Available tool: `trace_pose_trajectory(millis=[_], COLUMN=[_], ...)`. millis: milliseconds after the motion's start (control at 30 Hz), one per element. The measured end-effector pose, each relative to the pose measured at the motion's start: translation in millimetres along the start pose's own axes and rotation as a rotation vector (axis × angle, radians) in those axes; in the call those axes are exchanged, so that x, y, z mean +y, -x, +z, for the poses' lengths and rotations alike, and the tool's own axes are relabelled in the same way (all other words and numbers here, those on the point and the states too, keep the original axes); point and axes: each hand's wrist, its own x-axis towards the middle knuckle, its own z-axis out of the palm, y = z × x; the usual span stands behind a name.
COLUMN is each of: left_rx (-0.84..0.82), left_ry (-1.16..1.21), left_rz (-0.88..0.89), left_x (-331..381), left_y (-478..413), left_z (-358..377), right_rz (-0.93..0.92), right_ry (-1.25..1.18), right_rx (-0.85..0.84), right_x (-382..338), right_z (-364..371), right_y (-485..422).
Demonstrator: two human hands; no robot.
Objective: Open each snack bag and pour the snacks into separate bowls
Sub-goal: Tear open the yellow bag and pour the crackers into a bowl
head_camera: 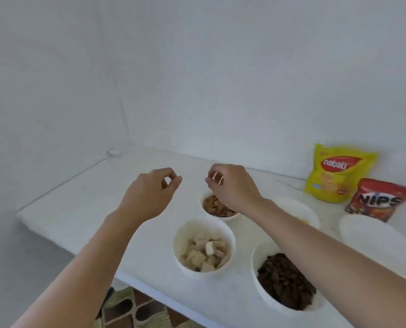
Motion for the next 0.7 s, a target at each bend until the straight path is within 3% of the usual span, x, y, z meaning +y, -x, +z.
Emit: trace_pose_trajectory(millis=[400, 700], left_rx=[-0.195, -0.226], left_ry=[0.098, 0.039], left_rz=[0.389, 0.561], left_x=[218.8, 298.9], left_y=[-141.6, -216.6], left_z=[172.3, 266.3], right_rz=[0.309, 0.448], right_ry=[0.155, 0.289], right_rx=[0.336, 0.396], right_x=[213.6, 311.1], right_z=[-174.6, -223.0], right_y=[-13.7, -41.9])
